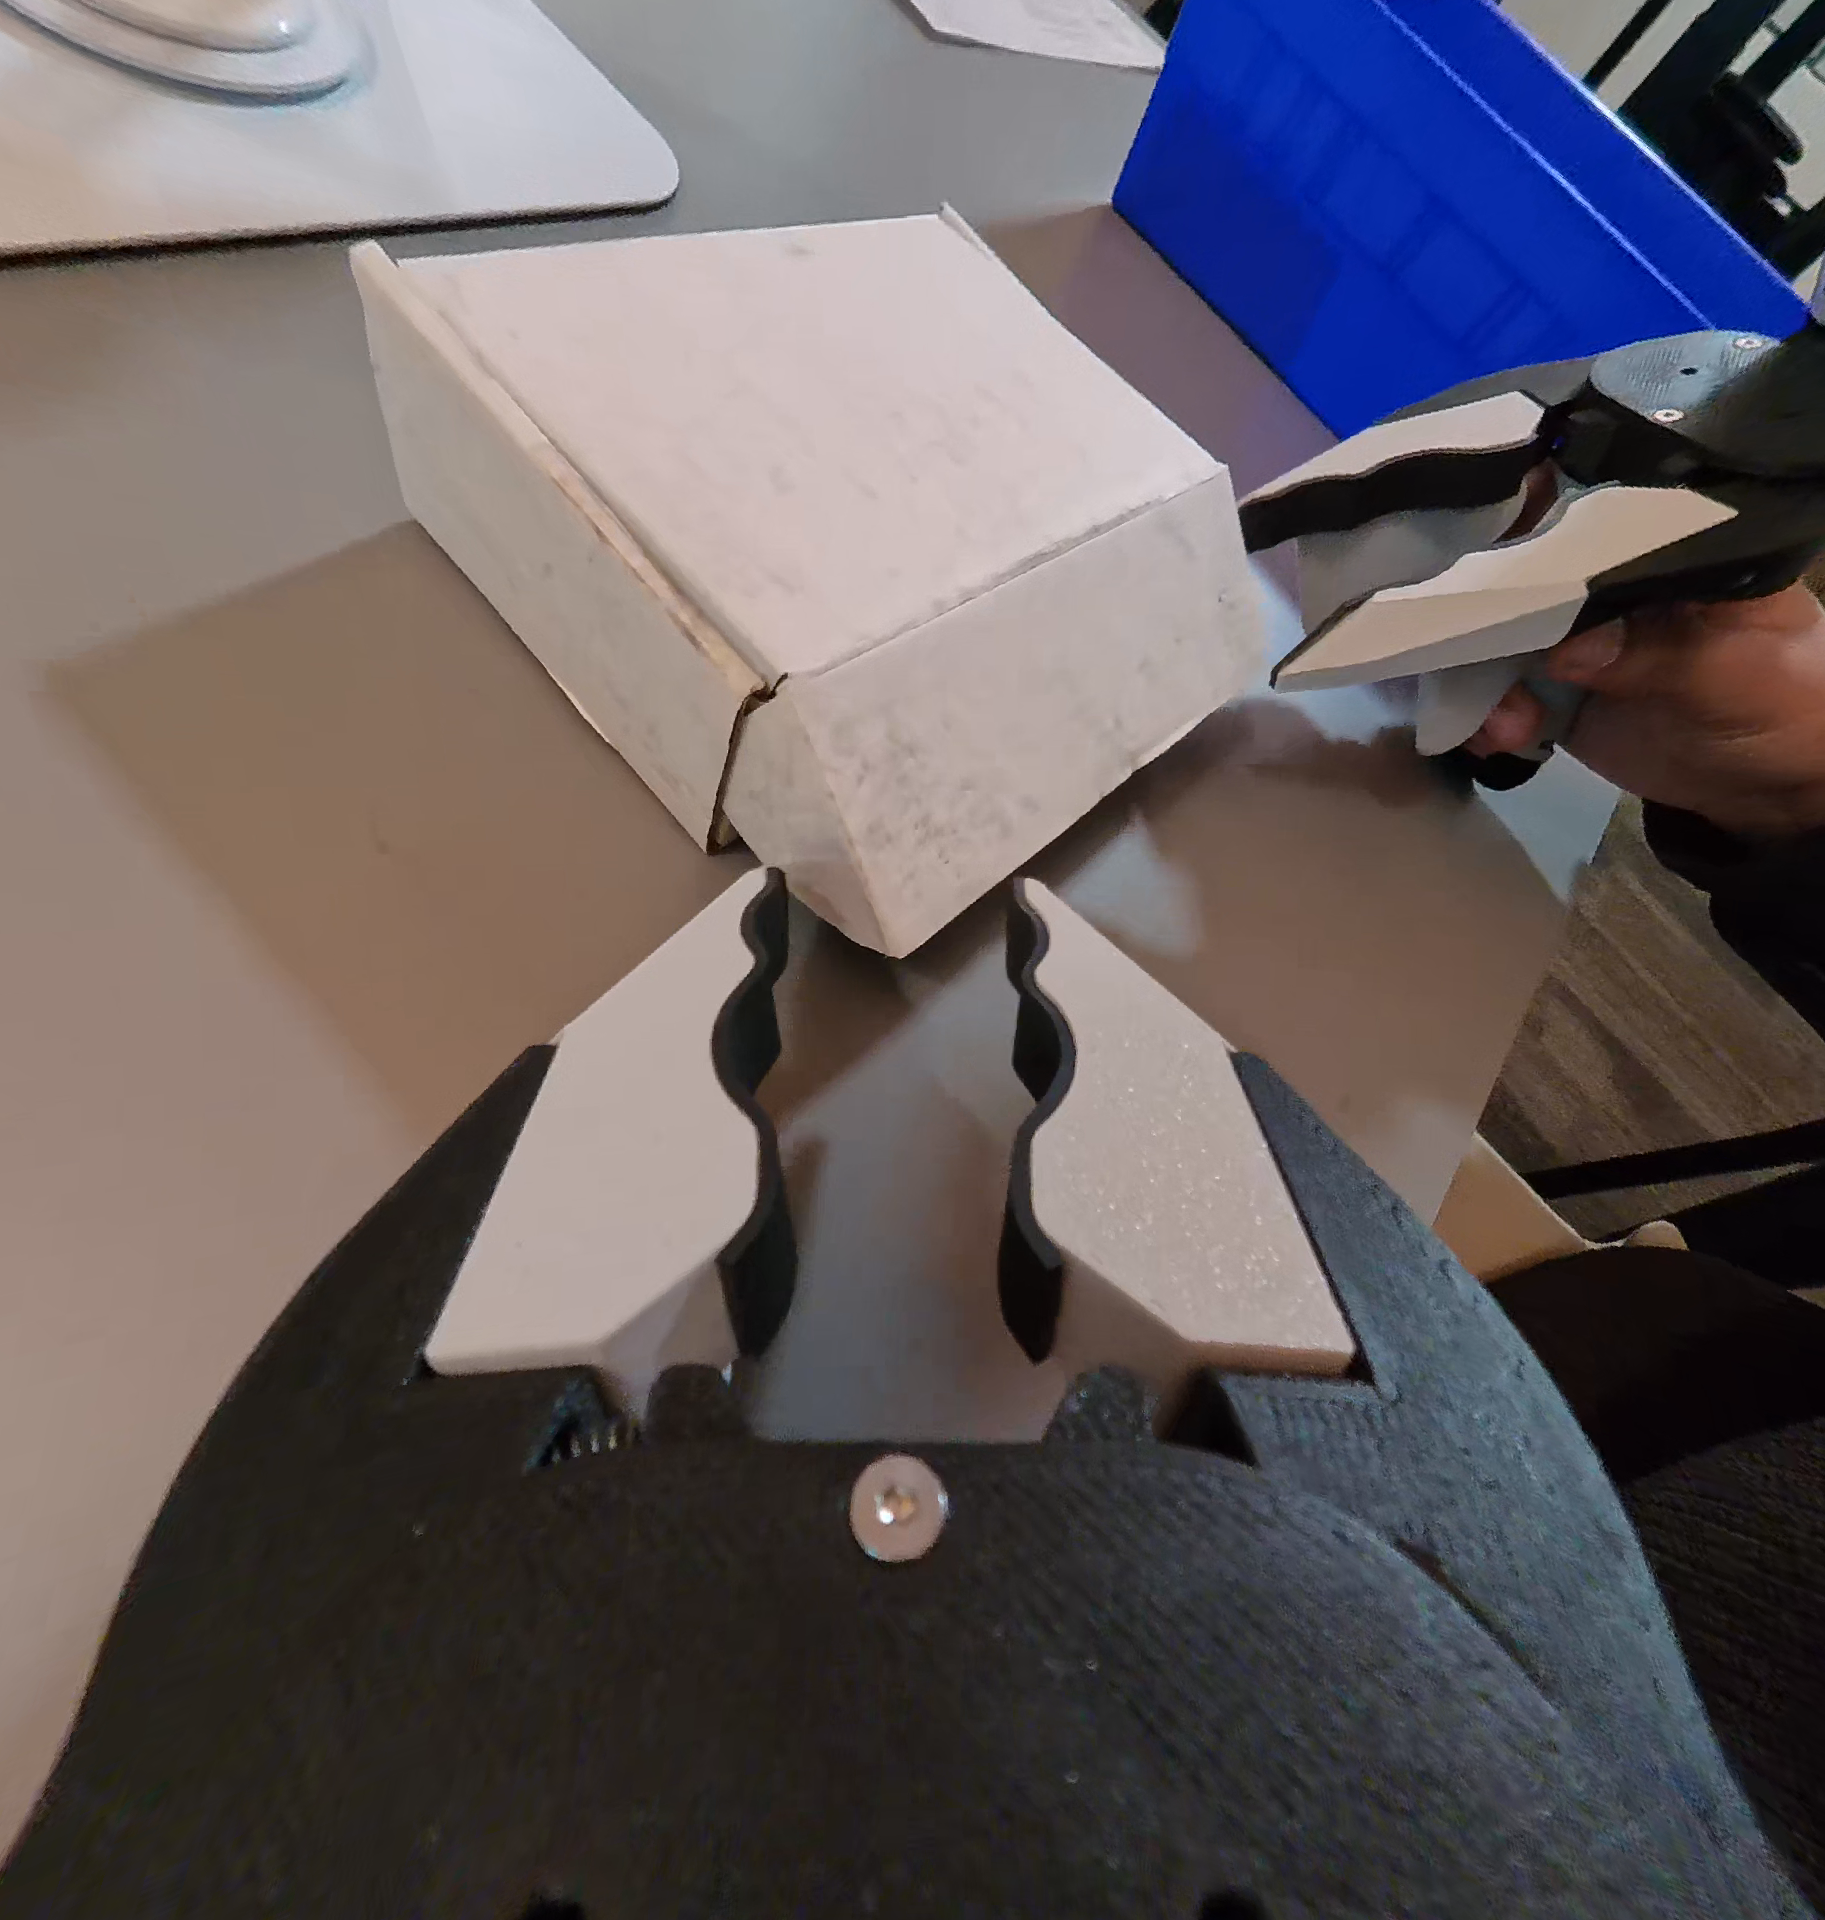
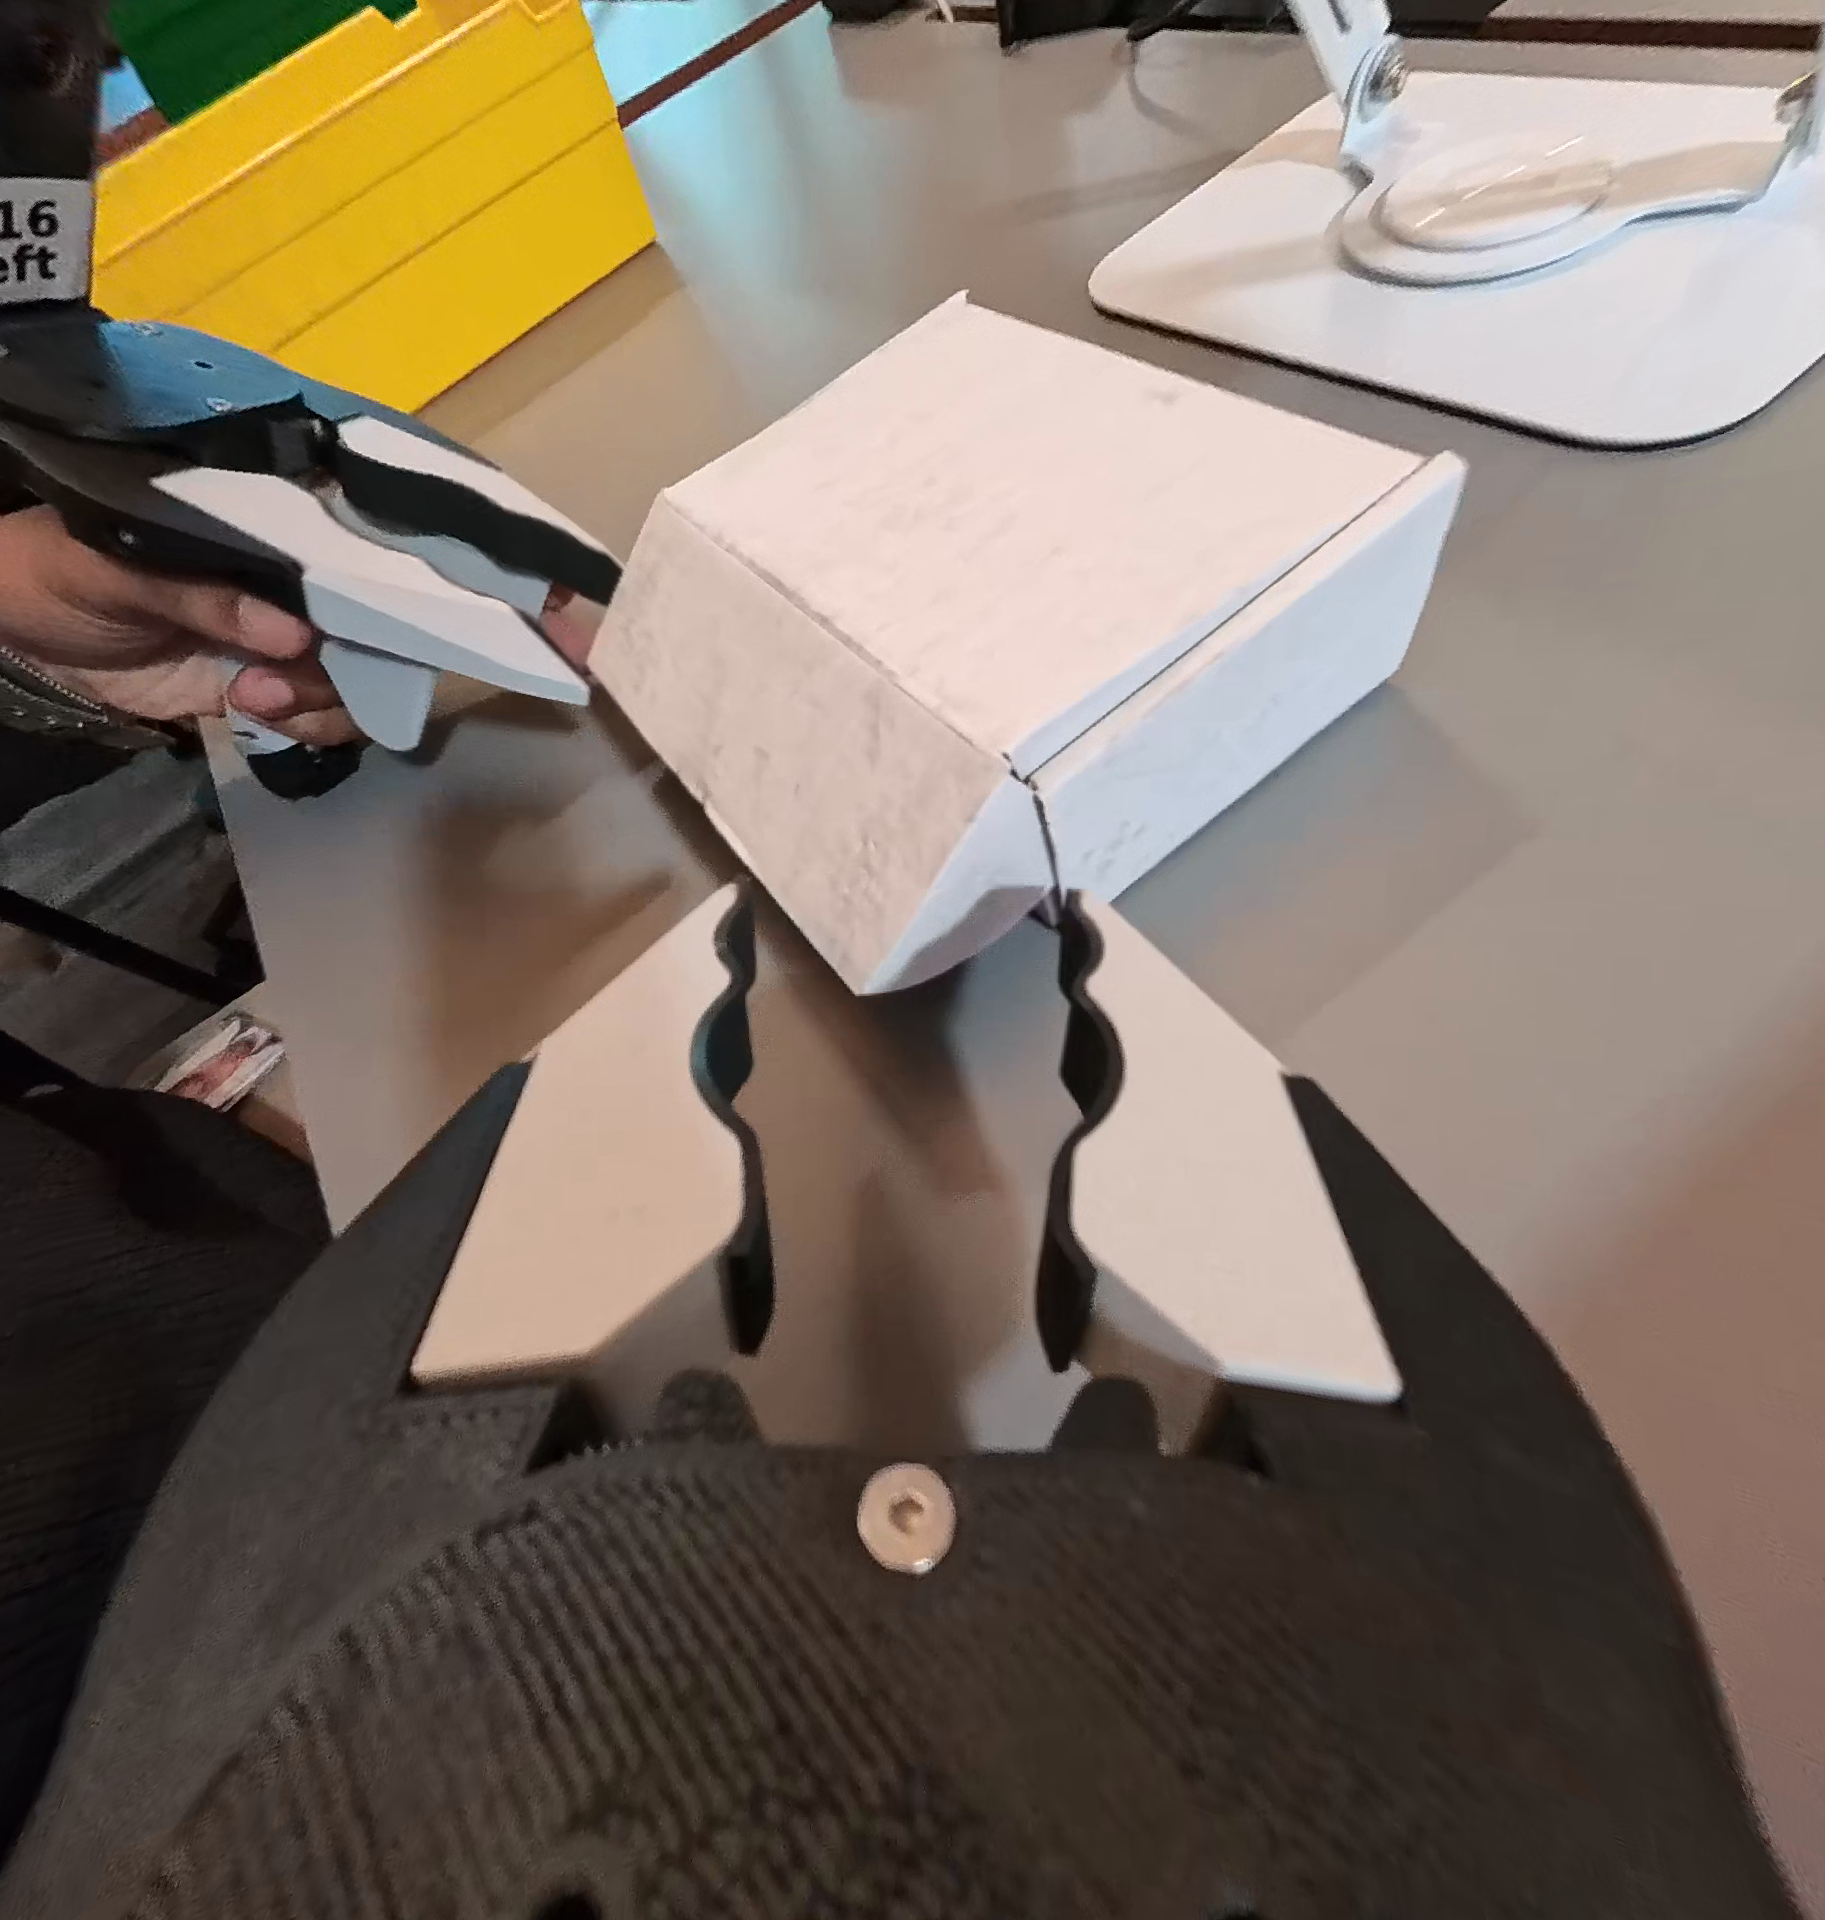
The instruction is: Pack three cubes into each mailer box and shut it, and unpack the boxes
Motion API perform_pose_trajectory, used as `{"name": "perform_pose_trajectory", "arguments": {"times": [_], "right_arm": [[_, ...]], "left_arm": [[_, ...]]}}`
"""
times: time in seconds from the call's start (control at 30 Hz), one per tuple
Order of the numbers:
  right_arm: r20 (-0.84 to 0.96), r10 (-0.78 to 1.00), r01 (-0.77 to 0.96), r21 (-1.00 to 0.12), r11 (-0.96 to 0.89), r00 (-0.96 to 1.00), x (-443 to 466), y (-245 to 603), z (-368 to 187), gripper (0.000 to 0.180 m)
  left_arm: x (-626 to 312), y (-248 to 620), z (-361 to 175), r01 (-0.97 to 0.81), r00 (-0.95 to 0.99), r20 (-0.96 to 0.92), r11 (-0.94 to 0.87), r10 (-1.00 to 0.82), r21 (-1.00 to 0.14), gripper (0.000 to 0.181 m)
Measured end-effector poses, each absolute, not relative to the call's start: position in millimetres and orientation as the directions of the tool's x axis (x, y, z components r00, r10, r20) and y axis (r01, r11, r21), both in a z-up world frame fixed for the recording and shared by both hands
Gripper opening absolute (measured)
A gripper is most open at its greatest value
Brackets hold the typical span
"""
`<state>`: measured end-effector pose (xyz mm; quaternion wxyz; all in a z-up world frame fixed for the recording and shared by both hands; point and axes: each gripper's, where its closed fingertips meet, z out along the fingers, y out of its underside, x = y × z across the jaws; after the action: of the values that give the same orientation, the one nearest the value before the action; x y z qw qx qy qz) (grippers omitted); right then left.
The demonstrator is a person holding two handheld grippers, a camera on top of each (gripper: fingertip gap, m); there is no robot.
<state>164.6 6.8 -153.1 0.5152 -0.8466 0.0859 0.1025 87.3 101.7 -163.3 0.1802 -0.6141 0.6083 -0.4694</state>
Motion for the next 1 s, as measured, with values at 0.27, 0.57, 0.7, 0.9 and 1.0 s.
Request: {"name": "perform_pose_trajectory", "arguments": {"times": [0.27, 0.57, 0.7, 0.9, 1.0], "right_arm": [[-0.359, -0.035, -0.339, -0.842, -0.420, 0.933, 178.8, 11.6, -148.3, 0.065], [-0.230, 0.045, -0.165, -0.807, -0.567, 0.972, 165.3, 21.6, -170.5, 0.075], [-0.120, 0.060, -0.061, -0.804, -0.592, 0.991, 155.0, 18.7, -176.3, 0.073], [-0.135, 0.090, -0.051, -0.785, -0.617, 0.987, 117.0, -0.5, -175.1, 0.074], [-0.131, 0.106, -0.038, -0.786, -0.617, 0.986, 104.0, -13.2, -174.6, 0.070]], "left_arm": [[98.0, 122.0, -157.1, -0.529, -0.172, 0.266, -0.139, -0.949, -0.837, 0.080], [106.9, 105.9, -168.9, -0.627, -0.262, 0.397, -0.158, -0.880, -0.763, 0.068], [94.9, 107.2, -157.2, -0.594, -0.279, 0.515, -0.275, -0.811, -0.756, 0.060], [65.8, 94.8, -164.9, -0.581, -0.381, 0.242, 0.027, -0.892, -0.814, 0.063], [38.3, 82.0, -183.5, -0.570, -0.518, 0.045, 0.306, -0.854, -0.763, 0.062]]}}
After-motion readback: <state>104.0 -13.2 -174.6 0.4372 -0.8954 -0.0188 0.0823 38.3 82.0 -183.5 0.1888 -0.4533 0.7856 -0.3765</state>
